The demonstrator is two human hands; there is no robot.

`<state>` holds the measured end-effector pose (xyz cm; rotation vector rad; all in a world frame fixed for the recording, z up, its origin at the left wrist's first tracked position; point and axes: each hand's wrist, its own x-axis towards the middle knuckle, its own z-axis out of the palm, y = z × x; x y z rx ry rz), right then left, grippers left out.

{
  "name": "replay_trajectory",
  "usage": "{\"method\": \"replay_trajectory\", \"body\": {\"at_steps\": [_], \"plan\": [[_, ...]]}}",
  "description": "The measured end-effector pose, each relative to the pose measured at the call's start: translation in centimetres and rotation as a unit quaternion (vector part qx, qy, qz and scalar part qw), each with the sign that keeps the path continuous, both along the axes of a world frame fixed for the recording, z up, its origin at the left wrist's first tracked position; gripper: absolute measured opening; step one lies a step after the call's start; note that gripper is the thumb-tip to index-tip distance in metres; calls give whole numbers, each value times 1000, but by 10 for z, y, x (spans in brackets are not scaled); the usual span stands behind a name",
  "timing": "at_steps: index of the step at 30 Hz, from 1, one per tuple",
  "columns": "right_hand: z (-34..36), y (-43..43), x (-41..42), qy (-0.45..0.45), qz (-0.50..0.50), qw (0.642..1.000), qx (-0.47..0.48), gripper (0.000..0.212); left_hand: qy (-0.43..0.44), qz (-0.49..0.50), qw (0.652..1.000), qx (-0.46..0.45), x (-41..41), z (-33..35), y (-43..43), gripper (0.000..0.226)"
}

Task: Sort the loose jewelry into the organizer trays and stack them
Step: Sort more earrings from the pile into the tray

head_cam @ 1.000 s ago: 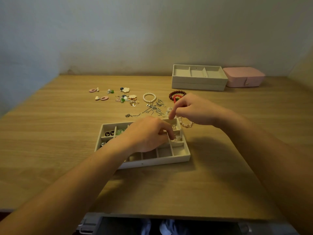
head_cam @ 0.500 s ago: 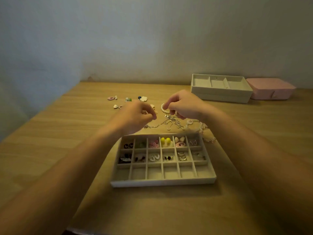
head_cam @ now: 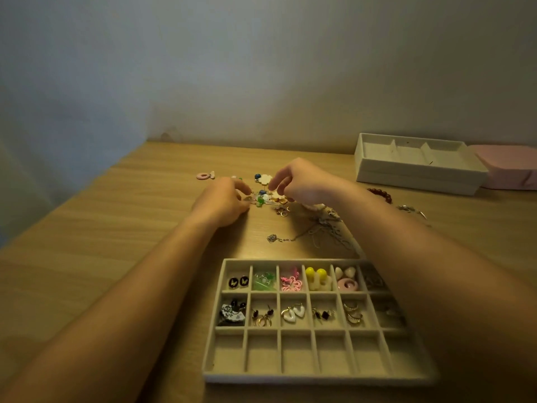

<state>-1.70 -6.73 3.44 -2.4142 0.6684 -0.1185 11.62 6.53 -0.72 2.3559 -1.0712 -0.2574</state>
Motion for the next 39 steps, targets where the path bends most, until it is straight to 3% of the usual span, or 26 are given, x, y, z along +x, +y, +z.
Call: {"method": "replay_trajectory", "body": {"at_steps": [8,16,24,34,39], "plan": [[-9,-5,18,-7,4,1000,-24,41,-97,12,995,-25,-5,-3,1,6],[8,1,-3,-70,37,993,88,48,43,-42,982,-181,-15,35,11,8],[24,14,-23,-109,60,961,248,29,112,-83,969,-204,-30,55,29,13],[20,15,-31,-111,64,947,295,23,150,-117,953,-234,-38,50,40,16],[19,12,-35,-93,41,962,255,31,135,-101,960,-223,-33,38,38,13]]}}
